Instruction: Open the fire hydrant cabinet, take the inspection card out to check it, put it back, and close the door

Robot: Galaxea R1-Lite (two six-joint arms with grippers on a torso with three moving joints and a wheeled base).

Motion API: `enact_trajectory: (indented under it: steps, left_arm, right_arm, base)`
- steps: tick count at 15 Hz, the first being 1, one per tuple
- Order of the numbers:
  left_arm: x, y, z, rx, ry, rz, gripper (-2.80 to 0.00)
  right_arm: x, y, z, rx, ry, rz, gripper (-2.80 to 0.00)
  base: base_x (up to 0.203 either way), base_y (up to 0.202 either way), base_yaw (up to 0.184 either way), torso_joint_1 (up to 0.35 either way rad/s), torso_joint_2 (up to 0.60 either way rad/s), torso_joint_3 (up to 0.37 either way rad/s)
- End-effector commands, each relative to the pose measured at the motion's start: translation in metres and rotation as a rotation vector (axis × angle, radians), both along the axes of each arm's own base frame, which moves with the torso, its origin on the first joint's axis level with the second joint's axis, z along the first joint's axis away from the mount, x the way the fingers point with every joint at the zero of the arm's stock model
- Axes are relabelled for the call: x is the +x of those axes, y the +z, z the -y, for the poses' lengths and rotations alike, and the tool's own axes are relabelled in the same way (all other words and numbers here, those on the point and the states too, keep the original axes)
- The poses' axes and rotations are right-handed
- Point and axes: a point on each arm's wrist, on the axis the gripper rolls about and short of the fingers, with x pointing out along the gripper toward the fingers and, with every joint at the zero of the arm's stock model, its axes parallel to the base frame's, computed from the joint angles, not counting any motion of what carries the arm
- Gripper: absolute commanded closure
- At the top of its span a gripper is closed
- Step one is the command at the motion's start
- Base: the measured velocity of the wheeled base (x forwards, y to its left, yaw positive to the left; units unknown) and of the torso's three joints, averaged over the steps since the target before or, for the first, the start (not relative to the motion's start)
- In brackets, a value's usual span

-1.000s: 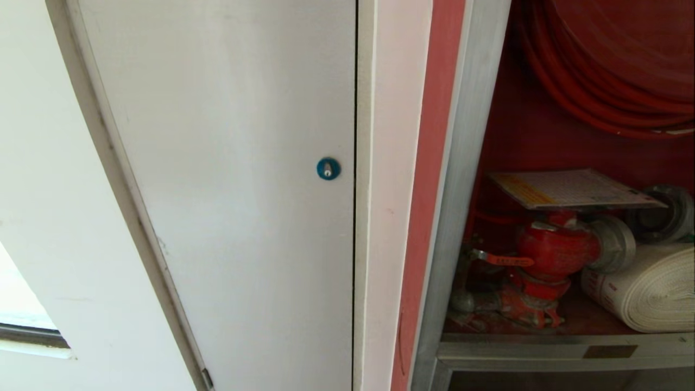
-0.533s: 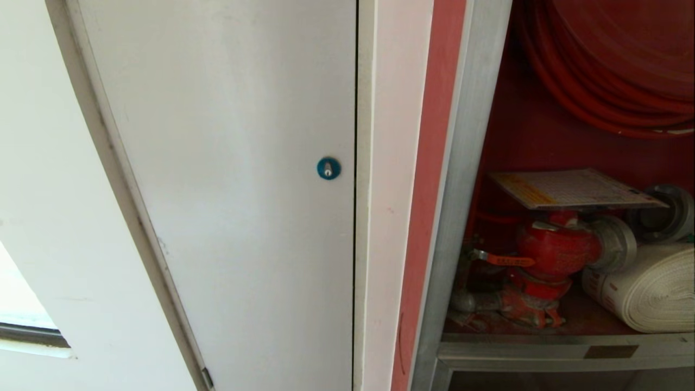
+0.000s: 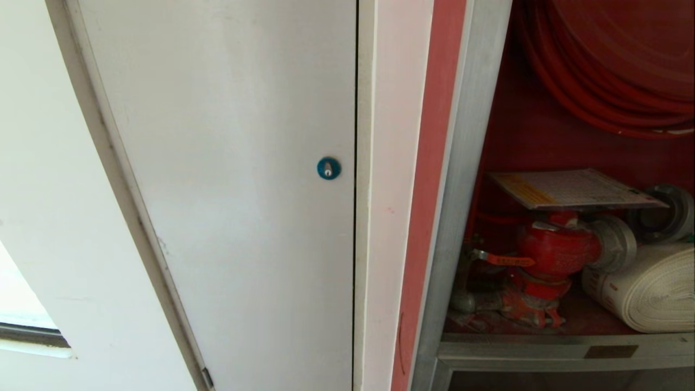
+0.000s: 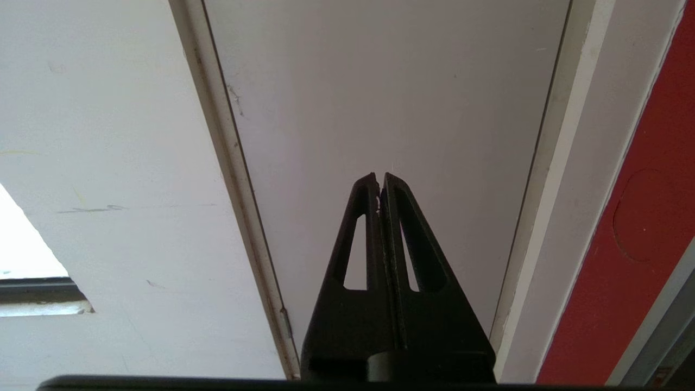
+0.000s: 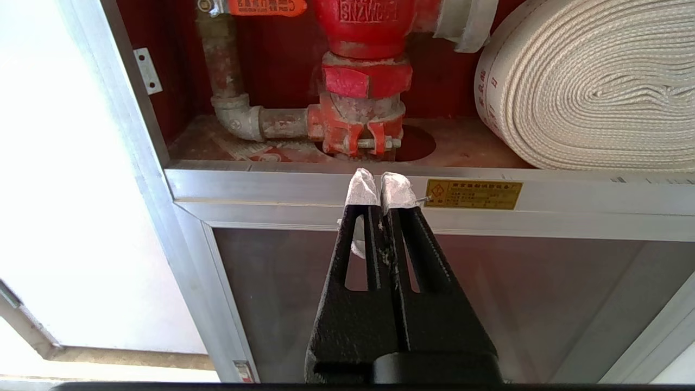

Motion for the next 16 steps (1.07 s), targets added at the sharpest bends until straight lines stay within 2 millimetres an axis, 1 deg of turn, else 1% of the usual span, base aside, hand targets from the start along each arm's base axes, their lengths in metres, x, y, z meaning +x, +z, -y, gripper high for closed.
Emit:
enact_trajectory:
  steps: [1, 16]
  left_arm:
    - [0.0023, -0.0076, 0.0, 0.001, -0.001, -0.028, 0.0]
    - [0.0023, -0.0076, 0.0, 0.001, -0.001, -0.028, 0.0]
  right_arm:
    - [0.0001, 0.0, 0.0, 0.0, 0.0, -0.001, 0.0]
    - [0.0001, 0.0, 0.0, 0.0, -0.001, -0.001, 0.0]
  base:
    - [0.0, 0.0, 0.0, 0.0, 0.0, 0.0]
    - [0.0, 0.0, 0.0, 0.0, 0.0, 0.0]
